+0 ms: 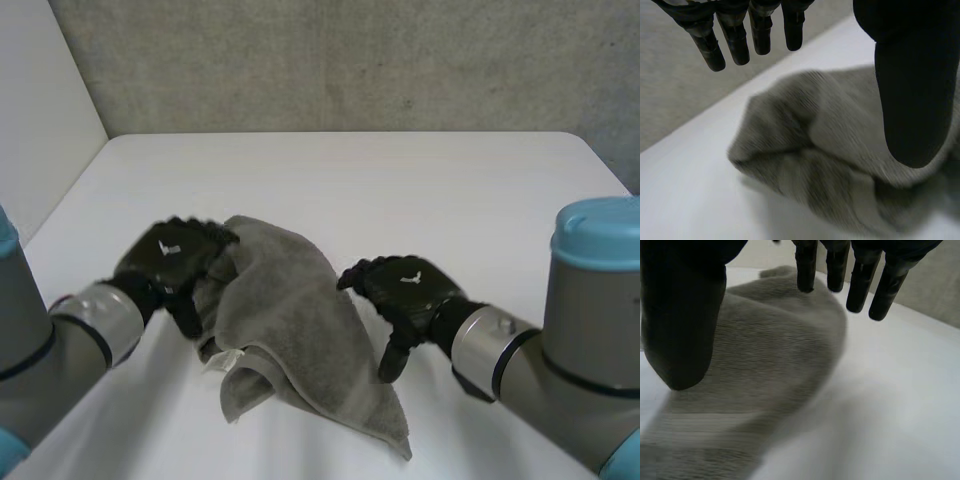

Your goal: Fold the laundry

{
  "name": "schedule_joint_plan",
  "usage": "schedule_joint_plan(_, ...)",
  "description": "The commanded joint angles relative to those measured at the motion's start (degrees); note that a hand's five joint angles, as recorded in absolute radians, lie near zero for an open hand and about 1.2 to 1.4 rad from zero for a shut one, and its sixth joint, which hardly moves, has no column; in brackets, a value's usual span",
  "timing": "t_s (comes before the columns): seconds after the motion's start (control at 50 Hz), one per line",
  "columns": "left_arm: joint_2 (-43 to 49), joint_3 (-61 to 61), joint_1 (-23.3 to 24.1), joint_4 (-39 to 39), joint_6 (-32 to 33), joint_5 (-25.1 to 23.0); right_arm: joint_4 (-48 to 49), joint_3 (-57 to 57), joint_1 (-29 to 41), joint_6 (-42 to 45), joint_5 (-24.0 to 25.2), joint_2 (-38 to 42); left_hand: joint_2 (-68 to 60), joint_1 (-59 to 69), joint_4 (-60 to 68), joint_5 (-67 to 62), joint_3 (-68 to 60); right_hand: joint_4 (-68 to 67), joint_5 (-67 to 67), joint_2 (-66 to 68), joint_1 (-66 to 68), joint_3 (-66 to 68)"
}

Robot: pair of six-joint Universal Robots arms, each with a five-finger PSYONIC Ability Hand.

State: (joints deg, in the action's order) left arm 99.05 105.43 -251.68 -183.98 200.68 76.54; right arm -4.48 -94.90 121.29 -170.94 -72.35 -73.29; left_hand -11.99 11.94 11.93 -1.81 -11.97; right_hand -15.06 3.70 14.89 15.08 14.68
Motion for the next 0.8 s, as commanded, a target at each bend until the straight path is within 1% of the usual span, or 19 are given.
schedule_joint_plan(0.02, 2.3, 4.2, -0.5, -3.1, 5.5, -4.8, 2.6, -1.6, 3.1, -0.4, 0.1, 1.1, -1.9, 2.0, 2.0, -2.1, -1.9, 5.1, -3.7, -4.9, -5.1, -4.7)
schedule_joint_plan(0.14, 4.9, 5.3, 0.2, -8.1, 5.5, -6.1, 4.1, -2.9, 2.7, 0.5, 0.2, 2.4, -2.9, 3.0, 3.0, -3.1, -3.0, 5.1, -3.7, -4.9, -5.1, -4.7)
schedule_joint_plan(0.18, 6.4, 5.2, 0.6, -11.5, 5.5, -6.1, 4.8, -4.1, 2.5, 1.8, 0.2, 2.4, -5.8, 5.8, 5.8, -6.0, -5.8, 5.1, -3.7, -4.9, -5.1, -4.7)
schedule_joint_plan(0.2, 6.4, 5.2, 0.6, -11.5, 5.5, -6.1, 4.8, -4.2, 2.5, 1.8, 0.2, 2.4, -5.8, 5.8, 5.8, -6.0, -5.8, 5.1, -3.7, -4.9, -5.1, -4.7)
schedule_joint_plan(0.24, 7.6, 4.6, 1.0, -14.4, 5.3, -6.1, 5.5, -5.4, 2.4, 3.2, 0.1, 2.3, -12.3, 12.4, 12.4, -12.5, -12.3, 5.1, -3.7, -4.9, -5.1, -4.7)
schedule_joint_plan(0.34, 10.2, 3.0, 2.0, -16.8, 5.4, -6.1, 6.5, -6.5, 2.4, 4.1, -0.3, 2.3, -13.7, 13.7, 13.8, -13.9, -13.7, 5.1, -3.7, -4.9, -5.1, -4.7)
schedule_joint_plan(0.44, 13.4, 1.1, 3.0, -16.7, 5.6, -5.9, 6.8, -6.6, 2.4, 4.0, -0.5, 2.1, -15.0, 15.1, 15.1, -15.2, -15.1, 5.1, -3.7, -4.9, -5.1, -4.7)
schedule_joint_plan(0.46, 13.7, 0.6, 3.3, -16.6, 5.5, -5.8, 6.9, -6.5, 2.4, 4.0, -0.6, 2.0, -21.4, 21.4, 21.4, -21.6, -21.4, 5.1, -3.7, -4.9, -5.1, -4.7)
schedule_joint_plan(0.48, 13.7, 0.6, 3.3, -16.6, 5.5, -5.8, 6.9, -6.5, 2.4, 4.0, -0.6, 2.0, -21.4, 21.5, 21.5, -21.6, -21.5, 5.1, -3.7, -4.9, -5.1, -4.7)
schedule_joint_plan(0.5, 13.7, 0.1, 3.5, -16.7, 5.3, -5.7, 6.9, -6.5, 2.3, 3.8, -0.6, 1.8, -31.8, 31.8, 31.8, -31.9, -31.8, 5.1, -3.7, -4.9, -5.1, -4.7)
schedule_joint_plan(0.52, 13.7, 0.1, 3.5, -16.7, 5.3, -5.7, 7.3, -6.4, 2.4, 3.5, -0.6, 1.7, -31.9, 31.9, 31.9, -32.0, -31.9, 5.1, -3.7, -4.9, -5.1, -4.7)
schedule_joint_plan(0.54, 13.2, -0.6, 3.6, -16.9, 5.3, -5.6, 7.3, -6.4, 2.4, 3.5, -0.6, 1.7, -41.9, 41.9, 41.9, -42.0, -41.9, 5.1, -3.7, -4.9, -5.1, -4.7)
schedule_joint_plan(0.56, 13.2, -0.6, 3.6, -16.9, 5.3, -5.6, 7.7, -6.4, 2.4, 3.2, -0.7, 1.7, -42.0, 42.0, 42.0, -42.1, -42.0, 5.1, -3.7, -4.9, -5.1, -4.7)
schedule_joint_plan(0.58, 12.6, -1.4, 3.8, -16.9, 5.2, -5.6, 8.0, -6.1, 2.4, 3.0, -0.8, 1.7, -50.1, 50.2, 50.2, -50.3, -50.1, 5.1, -3.7, -4.9, -5.1, -4.7)
schedule_joint_plan(0.6, 11.4, -2.7, 4.4, -16.9, 5.0, -5.5, 8.0, -6.1, 2.4, 3.0, -0.8, 1.7, -54.0, 54.1, 54.1, -54.2, -54.1, 5.1, -3.7, -4.9, -5.1, -4.7)
schedule_joint_plan(0.62, 11.3, -2.7, 4.4, -16.9, 5.0, -5.5, 8.3, -5.7, 2.4, 2.6, -1.0, 1.6, -54.1, 54.1, 54.1, -54.3, -54.1, 5.1, -3.7, -4.9, -5.1, -4.7)
schedule_joint_plan(0.66, 8.7, -4.5, 5.3, -17.1, 3.9, -5.4, 8.3, -5.3, 2.5, 1.6, -1.4, 1.5, -58.3, 58.3, 58.3, -58.4, -58.3, 5.1, -3.7, -4.9, -5.1, -4.7)
schedule_joint_plan(0.72, 7.5, -5.4, 5.4, -17.4, 3.0, -5.3, 8.3, -4.1, 2.7, -1.8, -2.0, 1.1, -59.3, 59.3, 59.3, -59.5, -59.3, 5.1, -3.7, -4.9, -5.1, -4.7)
schedule_joint_plan(0.8, 5.0, -7.8, 5.5, -17.7, -1.7, -2.7, 8.3, -2.7, 3.1, -5.6, -2.8, 1.0, -61.5, 61.5, 61.5, -61.6, -61.5, 5.1, -3.7, -4.9, -5.1, -4.7)
